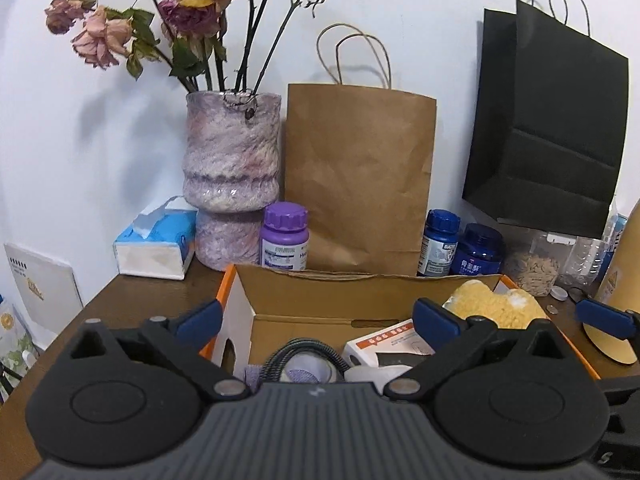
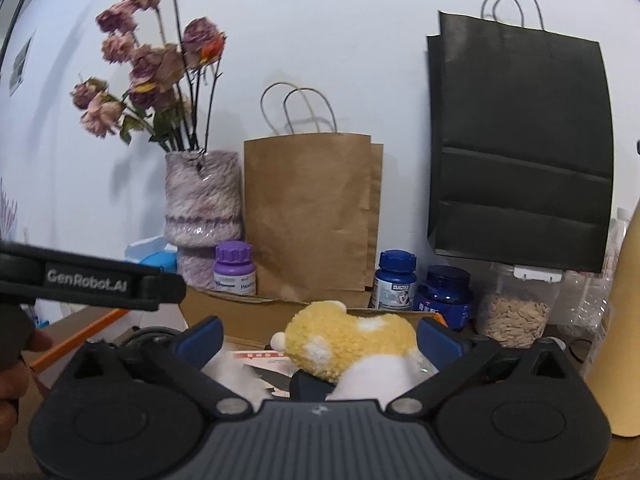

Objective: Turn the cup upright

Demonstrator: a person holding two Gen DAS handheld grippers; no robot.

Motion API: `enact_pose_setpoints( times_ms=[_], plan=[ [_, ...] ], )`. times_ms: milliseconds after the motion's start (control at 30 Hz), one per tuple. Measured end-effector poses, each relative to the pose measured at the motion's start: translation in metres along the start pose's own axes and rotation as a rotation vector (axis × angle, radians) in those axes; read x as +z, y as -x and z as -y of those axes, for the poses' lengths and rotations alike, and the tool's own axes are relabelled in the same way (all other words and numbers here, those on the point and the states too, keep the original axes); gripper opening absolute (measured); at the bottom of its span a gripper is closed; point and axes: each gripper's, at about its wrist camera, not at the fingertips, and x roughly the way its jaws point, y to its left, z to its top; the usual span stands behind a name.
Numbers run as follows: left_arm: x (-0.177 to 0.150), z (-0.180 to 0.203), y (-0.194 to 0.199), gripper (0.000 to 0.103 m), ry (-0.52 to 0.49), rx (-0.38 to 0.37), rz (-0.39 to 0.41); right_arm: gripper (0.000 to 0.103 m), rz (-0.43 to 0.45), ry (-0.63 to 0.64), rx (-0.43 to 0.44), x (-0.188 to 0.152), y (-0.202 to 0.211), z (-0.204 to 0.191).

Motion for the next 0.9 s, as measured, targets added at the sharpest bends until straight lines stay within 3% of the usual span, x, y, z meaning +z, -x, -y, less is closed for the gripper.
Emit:
enact_pose_setpoints(
  times_ms=[400,900],
  plan=[
    [0.001,-0.002,0.016,0.103,0.002,0.003,0.027,0.103,-0.009,-0.021,0.012,0.003,0.012,0.004],
    [-0.014,-0.008,0.1,0.103,-0.003,-0.007,0.06,0.103,-0.024,-0.059,0.017,0.003,0.082,0.007]
  ],
)
